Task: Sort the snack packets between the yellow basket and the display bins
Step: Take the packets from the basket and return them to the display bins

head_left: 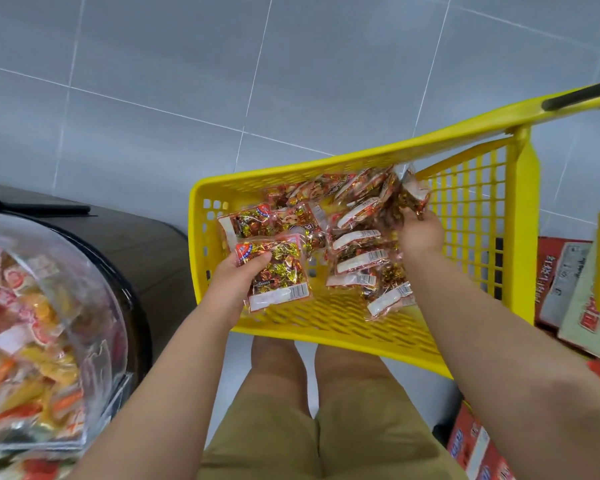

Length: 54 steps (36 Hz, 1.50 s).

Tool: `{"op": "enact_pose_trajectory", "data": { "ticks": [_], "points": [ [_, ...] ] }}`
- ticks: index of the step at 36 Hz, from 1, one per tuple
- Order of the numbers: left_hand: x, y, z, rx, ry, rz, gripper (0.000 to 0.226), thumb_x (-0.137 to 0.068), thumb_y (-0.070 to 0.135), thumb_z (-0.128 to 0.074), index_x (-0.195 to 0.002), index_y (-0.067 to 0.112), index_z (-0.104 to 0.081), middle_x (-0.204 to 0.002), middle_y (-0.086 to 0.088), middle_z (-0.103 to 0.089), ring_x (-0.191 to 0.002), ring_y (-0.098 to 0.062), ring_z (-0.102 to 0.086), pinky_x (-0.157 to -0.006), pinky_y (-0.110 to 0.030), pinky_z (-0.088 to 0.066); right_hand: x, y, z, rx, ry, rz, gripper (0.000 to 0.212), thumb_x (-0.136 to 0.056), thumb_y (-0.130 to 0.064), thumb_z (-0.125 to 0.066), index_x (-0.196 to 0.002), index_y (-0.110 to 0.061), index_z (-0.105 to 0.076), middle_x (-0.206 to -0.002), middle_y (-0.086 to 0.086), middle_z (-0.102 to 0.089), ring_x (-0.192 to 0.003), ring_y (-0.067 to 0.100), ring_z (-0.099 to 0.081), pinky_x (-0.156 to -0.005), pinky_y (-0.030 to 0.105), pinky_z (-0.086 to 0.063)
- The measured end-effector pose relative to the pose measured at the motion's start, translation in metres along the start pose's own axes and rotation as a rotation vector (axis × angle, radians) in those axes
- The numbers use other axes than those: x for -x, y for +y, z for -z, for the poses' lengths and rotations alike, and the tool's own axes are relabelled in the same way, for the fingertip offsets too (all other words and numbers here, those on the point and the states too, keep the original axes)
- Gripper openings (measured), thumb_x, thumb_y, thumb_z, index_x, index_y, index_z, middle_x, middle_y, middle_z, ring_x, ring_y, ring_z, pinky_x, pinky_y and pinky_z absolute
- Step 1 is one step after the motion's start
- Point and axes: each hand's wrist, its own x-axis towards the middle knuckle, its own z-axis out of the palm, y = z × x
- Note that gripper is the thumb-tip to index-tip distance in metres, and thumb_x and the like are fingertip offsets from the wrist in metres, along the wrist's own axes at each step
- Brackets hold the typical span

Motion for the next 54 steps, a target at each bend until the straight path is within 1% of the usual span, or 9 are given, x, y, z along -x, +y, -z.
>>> {"op": "enact_pose_trajectory", "data": {
  "ticks": [11,16,20,24,27,32,38,47,54],
  "points": [
    [0.012,0.022,-0.037,-0.006,-0.096,0.256,0.117,-0.046,0.086,-0.042,-0.147,0.028,-0.034,-0.149,-0.005,-0.043,-0.134,-0.030,-0.043,-0.107,-0.056,-0.037,0.116,0.018,0.039,0.101,-0.131,0.921,0.041,-0.088,-0.021,-0.054,-0.127,-0.010,-0.058,-0.120,0.011,-0.061,-0.112,0.020,-0.049,-0.097,0.029,-0.038],
    [0.021,0.025,-0.047,0.116,-0.294,0.101,0.046,-0.071,0.051,-0.057,-0.103,0.019,-0.067,-0.083,-0.003,-0.076,-0.072,-0.018,-0.073,-0.055,-0.028,-0.057,0.132,0.020,0.018,0.233,-0.164,1.312,0.050,-0.070,0.003,-0.064,-0.118,-0.013,-0.065,-0.110,0.015,-0.066,-0.093,0.038,-0.061,-0.081,0.047,-0.051],
    [0.024,0.025,-0.039,0.139,-0.333,0.057,0.027,-0.069,0.016,-0.070,-0.095,0.007,-0.070,-0.082,-0.009,-0.074,-0.071,-0.023,-0.072,-0.055,-0.028,-0.056,0.135,0.026,0.013,0.239,-0.271,1.357,0.049,-0.075,-0.003,-0.052,-0.122,-0.014,-0.061,-0.118,0.014,-0.063,-0.105,0.035,-0.058,-0.093,0.043,-0.046],
    [0.020,0.020,-0.032,0.103,-0.162,0.049,0.037,-0.081,0.012,-0.066,-0.113,-0.002,-0.056,-0.074,-0.007,-0.064,-0.054,-0.020,-0.057,-0.042,-0.024,-0.046,0.113,0.029,0.016,0.150,-0.486,1.033,0.054,-0.071,0.001,-0.050,-0.124,-0.010,-0.060,-0.127,0.009,-0.056,-0.120,0.021,-0.043,-0.107,0.018,-0.026],
    [0.013,0.011,-0.025,0.116,-0.089,0.056,0.008,-0.086,0.010,-0.063,-0.085,0.003,-0.058,-0.051,0.002,-0.059,-0.035,-0.012,-0.053,-0.034,-0.017,-0.039,0.072,0.027,0.012,0.084,-0.253,0.524,0.043,-0.086,-0.008,-0.052,-0.129,-0.012,-0.052,-0.130,0.007,-0.051,-0.124,0.023,-0.044,-0.105,0.028,-0.034],
    [0.012,0.003,-0.021,0.115,-0.032,0.044,0.031,-0.084,0.011,-0.068,-0.112,-0.001,-0.061,-0.094,-0.016,-0.065,-0.077,-0.030,-0.056,-0.065,-0.037,-0.043,0.019,0.015,-0.010,0.202,-0.346,-0.008,0.046,-0.090,-0.033,-0.057,-0.129,-0.009,-0.052,-0.127,0.011,-0.057,-0.109,0.029,-0.055,-0.083,0.027,-0.039],
    [0.011,-0.006,-0.020,0.057,-0.045,0.032,0.027,-0.083,0.008,-0.069,-0.109,0.010,-0.065,-0.097,-0.009,-0.073,-0.090,-0.028,-0.069,-0.082,-0.042,-0.052,0.002,0.004,-0.029,0.338,-0.346,-0.151,0.035,-0.087,-0.045,-0.059,-0.085,-0.012,-0.051,-0.065,0.000,-0.047,-0.066,0.021,-0.051,-0.058,0.026,-0.036],
    [0.041,0.008,-0.008,0.113,-0.060,-0.031,0.033,-0.085,0.003,-0.064,-0.117,0.007,-0.061,-0.104,-0.014,-0.070,-0.093,-0.029,-0.069,-0.085,-0.045,-0.055,0.031,0.009,0.000,-0.053,-0.283,-0.150,0.014,-0.089,-0.014,-0.059,-0.100,-0.005,-0.058,-0.089,0.011,-0.060,-0.081,0.025,-0.060,-0.083,0.038,-0.051],
    [0.086,0.039,0.012,0.069,-0.092,-0.102,0.005,-0.088,0.000,-0.060,-0.092,0.003,-0.061,-0.103,-0.026,-0.051,-0.081,-0.033,-0.046,-0.073,-0.044,-0.040,0.099,0.008,0.056,-0.551,-0.318,-0.203,0.021,-0.089,0.003,-0.053,-0.079,-0.015,-0.049,-0.073,0.008,-0.047,-0.067,0.017,-0.051,-0.056,0.024,-0.050]
  ]
}}
